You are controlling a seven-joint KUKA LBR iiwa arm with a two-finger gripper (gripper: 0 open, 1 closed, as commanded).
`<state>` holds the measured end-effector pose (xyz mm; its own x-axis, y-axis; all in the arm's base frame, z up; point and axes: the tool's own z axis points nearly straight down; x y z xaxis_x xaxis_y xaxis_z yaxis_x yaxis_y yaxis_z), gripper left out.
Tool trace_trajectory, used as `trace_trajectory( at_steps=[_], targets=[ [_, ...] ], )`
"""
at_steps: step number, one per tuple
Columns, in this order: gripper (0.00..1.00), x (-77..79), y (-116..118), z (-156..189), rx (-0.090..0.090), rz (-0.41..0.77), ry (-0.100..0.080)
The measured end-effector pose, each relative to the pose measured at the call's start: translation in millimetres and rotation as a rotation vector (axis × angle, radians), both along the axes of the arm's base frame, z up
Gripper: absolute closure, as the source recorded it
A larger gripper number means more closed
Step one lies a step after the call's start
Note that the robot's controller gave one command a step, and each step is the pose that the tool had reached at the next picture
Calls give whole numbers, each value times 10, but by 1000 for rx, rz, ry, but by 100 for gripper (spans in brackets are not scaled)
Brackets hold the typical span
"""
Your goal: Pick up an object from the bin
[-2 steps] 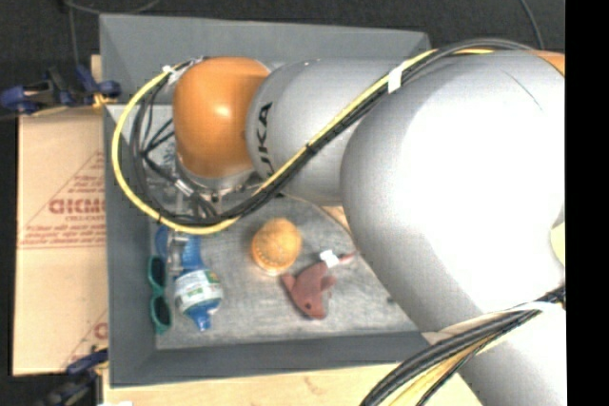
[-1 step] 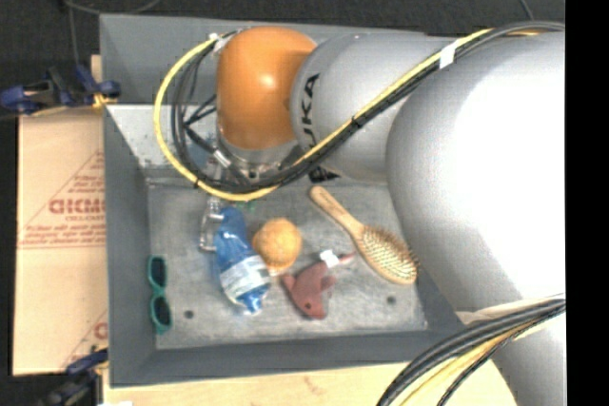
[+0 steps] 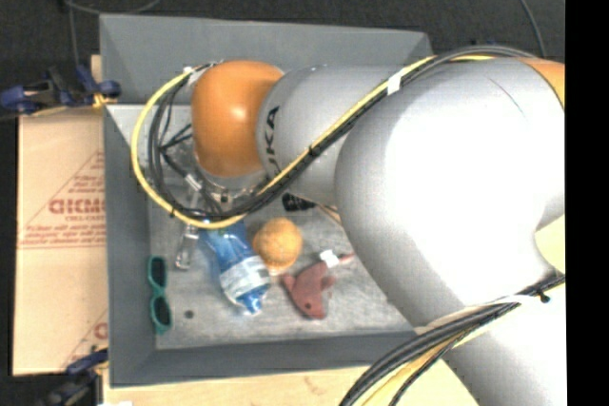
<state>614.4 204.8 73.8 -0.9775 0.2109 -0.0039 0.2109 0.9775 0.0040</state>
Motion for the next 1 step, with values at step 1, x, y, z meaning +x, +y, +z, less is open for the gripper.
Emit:
trace_trajectory(
  at_steps=[1],
  targets=[
    [100, -219, -787, 5, -3, 502, -9]
  ],
)
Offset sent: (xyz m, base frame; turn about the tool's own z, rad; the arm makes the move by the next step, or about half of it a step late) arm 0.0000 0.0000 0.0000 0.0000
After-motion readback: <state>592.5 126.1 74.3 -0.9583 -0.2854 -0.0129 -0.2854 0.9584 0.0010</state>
